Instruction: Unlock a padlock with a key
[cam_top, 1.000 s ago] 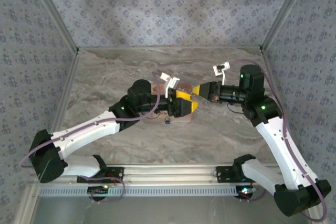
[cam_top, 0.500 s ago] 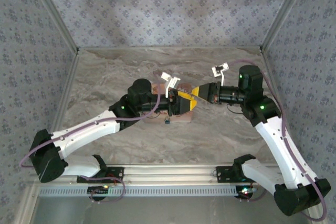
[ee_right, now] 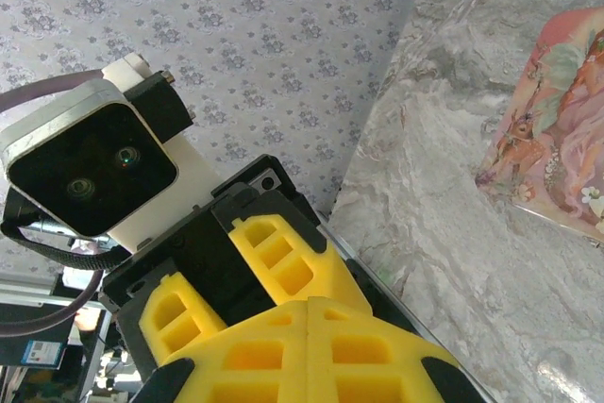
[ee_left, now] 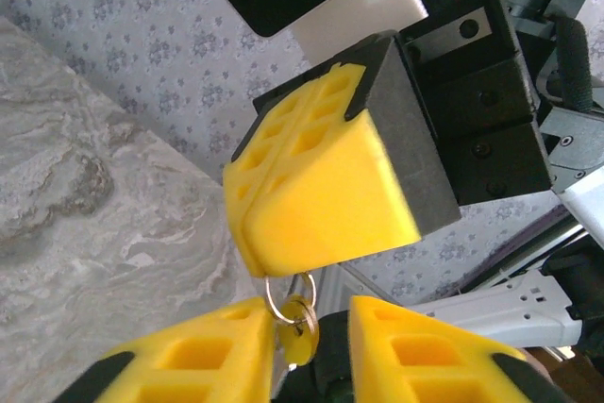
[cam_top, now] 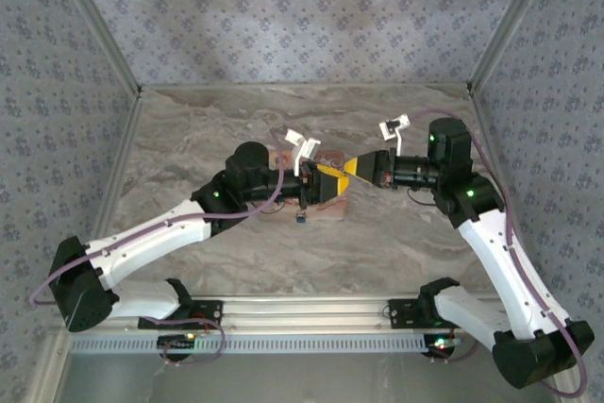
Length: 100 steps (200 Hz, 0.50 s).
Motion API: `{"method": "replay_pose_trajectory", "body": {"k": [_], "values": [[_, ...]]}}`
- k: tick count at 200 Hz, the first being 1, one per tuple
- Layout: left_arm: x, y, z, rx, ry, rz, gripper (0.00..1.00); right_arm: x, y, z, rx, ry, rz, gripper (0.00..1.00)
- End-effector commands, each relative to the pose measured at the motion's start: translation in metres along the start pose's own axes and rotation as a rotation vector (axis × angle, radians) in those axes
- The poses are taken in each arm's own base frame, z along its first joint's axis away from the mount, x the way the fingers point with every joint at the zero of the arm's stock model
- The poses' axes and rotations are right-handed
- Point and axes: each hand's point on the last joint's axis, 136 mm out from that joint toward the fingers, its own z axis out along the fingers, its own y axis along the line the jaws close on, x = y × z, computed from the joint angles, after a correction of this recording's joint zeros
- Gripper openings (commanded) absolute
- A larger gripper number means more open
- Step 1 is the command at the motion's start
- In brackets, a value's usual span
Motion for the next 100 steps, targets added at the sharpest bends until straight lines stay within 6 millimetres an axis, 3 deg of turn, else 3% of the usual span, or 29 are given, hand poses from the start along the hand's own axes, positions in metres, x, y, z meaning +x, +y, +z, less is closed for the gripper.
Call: {"method": "replay_pose_trajectory", "body": {"k": [1,36,100], "values": [[-0.0029,-0.0111,-0.0054,0.025,-0.014,0.025,0.15,0.003,0.0049,-0.0005,-0.018,0.015,0.003,0.0],[-0.0014,-0.0093,-0.0077,0.012,-0.015,0.028,0.06,0.0024,0.0055,-0.0018,-0.02,0.012,0.006,0.0],[0.0044,-0.0054,-0.0118,-0.01,-0.004,0.02,0.0,0.0014,0.0055,-0.0044,-0.021,0.001,0.002,0.01]]}}
